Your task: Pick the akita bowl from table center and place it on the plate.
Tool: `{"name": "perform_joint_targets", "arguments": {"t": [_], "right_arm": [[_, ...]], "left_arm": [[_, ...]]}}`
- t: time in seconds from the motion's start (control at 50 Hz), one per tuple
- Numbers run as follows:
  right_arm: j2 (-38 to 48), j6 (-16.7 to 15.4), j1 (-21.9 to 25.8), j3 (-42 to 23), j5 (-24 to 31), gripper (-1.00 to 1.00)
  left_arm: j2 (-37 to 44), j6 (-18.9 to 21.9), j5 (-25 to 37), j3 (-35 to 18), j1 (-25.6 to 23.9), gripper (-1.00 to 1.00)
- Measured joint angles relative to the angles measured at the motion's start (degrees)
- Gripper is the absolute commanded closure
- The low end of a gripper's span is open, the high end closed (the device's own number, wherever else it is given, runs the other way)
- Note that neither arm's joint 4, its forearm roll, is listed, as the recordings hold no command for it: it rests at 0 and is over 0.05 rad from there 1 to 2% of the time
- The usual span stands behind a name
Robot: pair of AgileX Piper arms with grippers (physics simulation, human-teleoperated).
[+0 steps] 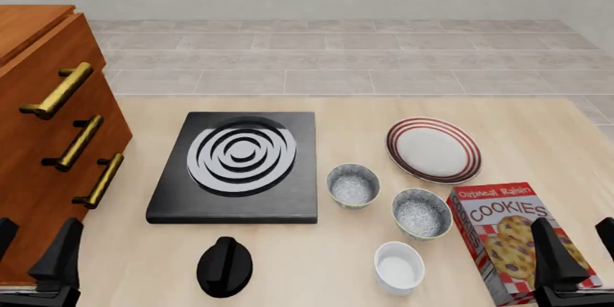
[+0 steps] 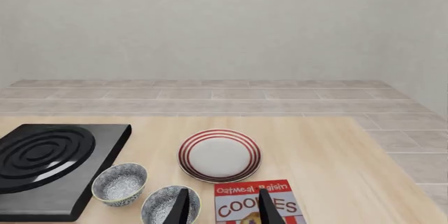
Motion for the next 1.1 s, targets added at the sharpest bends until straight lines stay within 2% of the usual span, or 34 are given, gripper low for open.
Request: {"name": "perform_joint_targets", "arguments": {"t": [0.22, 0.5, 0.76, 1.1], "right_arm": [[2.69, 0.46, -0.37, -0.55, -1.45, -1.00], [9.10, -0.01, 1.77, -8.94, 2.63, -1.00], [23.23, -1.60, 9.56, -18.43, 4.39, -1.00], [39.78, -5.95, 19.75, -27.05, 6.92, -1.00]], "left_arm": [[1.28, 0.03, -0.63, -0.02, -0.21, -1.00], [2.67, -0.05, -1.35, -0.02, -0.57, -1.00], [3.42, 0.14, -1.54, 0.00, -1.53, -1.00], [2.13, 0.87, 0.04, -0.02, -2.94, -1.00]]}}
